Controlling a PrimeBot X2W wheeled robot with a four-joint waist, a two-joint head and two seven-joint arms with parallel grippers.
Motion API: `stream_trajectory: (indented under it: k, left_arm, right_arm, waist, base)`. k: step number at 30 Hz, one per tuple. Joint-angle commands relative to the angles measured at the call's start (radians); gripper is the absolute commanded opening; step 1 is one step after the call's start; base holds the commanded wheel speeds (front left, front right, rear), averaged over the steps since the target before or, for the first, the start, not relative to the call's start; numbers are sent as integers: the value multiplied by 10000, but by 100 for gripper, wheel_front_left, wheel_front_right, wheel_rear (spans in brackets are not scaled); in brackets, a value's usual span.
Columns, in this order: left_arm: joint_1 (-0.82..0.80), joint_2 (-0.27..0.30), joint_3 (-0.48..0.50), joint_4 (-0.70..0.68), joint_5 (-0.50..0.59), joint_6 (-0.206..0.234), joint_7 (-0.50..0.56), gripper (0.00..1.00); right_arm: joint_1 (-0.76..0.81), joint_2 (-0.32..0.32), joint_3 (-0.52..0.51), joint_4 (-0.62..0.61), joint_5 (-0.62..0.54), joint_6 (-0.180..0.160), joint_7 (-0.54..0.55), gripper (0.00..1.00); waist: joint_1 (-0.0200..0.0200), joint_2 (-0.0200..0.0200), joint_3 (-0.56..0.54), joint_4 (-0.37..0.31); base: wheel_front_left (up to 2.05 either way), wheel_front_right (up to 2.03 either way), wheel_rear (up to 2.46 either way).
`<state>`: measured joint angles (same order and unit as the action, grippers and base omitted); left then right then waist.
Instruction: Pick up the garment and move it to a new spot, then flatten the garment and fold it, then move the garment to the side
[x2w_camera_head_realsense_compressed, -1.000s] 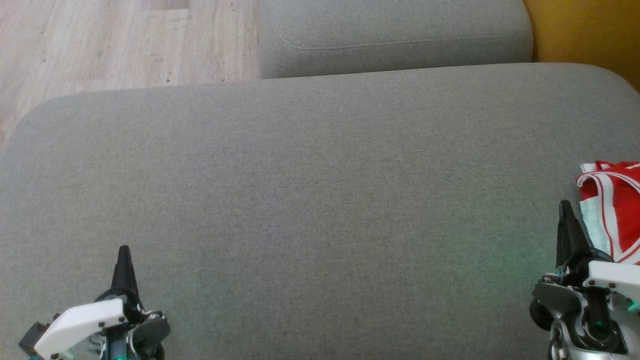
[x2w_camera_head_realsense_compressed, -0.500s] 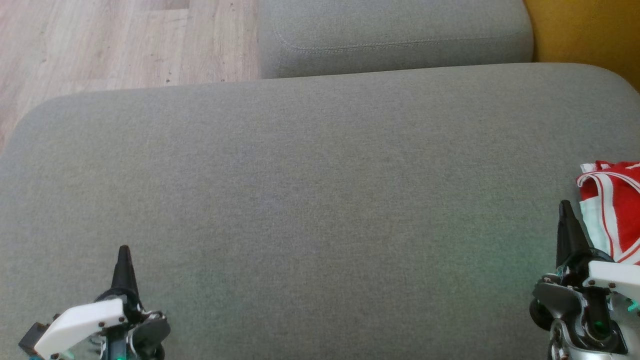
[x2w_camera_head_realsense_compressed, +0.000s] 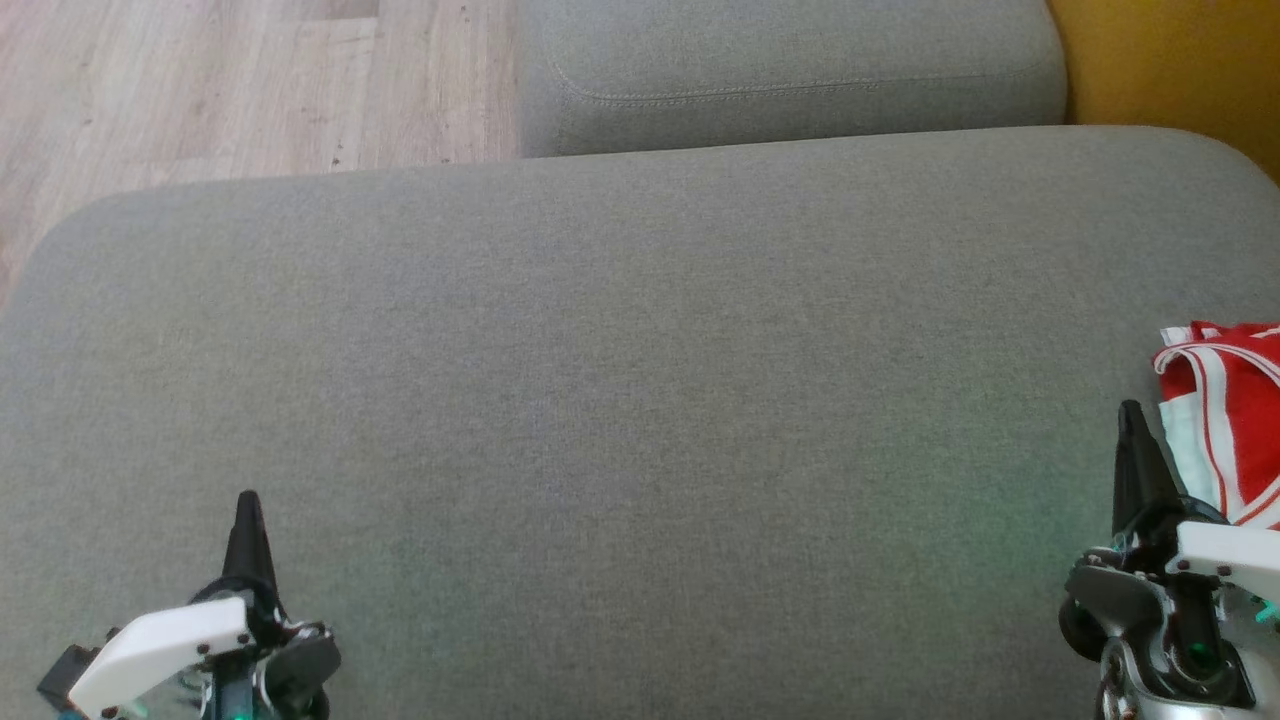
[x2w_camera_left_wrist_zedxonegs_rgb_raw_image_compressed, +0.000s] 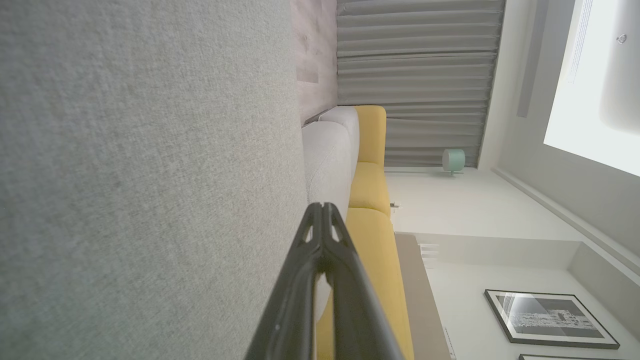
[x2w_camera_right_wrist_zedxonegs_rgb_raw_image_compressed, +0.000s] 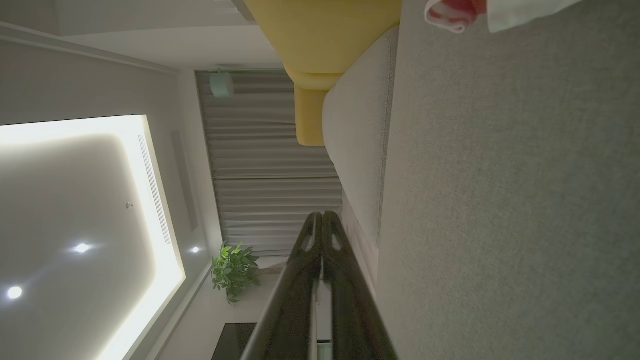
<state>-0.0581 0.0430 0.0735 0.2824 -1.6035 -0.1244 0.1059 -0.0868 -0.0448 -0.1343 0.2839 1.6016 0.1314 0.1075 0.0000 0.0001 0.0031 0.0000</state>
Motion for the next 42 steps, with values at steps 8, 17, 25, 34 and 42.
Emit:
stream_trajectory:
  k: [8,17,25,34,42]
  left_arm:
    - [-499,72,400,-372,-54,-63,70,0]
    - [-499,72,400,-372,-54,-63,70,0]
    - [-499,72,399,-372,-54,-63,70,0]
    - [-499,72,399,-372,-54,-63,70,0]
    - [-499,72,399,-372,-54,-63,70,0]
  right_arm:
    - [-211,-54,207,-391,72,-7,56,0]
    - [-211,-54,207,-391,72,-7,56,0]
    - [-211,-54,207,-391,72,-7,56,0]
    - [-211,-54,207,-391,72,-7,56,0]
    - [-211,-54,207,-391,72,-7,56,0]
  waist:
    - [0,-1,0,0]
    - [0,-1,0,0]
    - [0,-1,0,0]
    - [0,-1,0,0]
    - [0,-1,0,0]
  base:
    - [0,0,0]
    - [0,0,0]
    - [0,0,0]
    - [0,0,0]
    - [0,0,0]
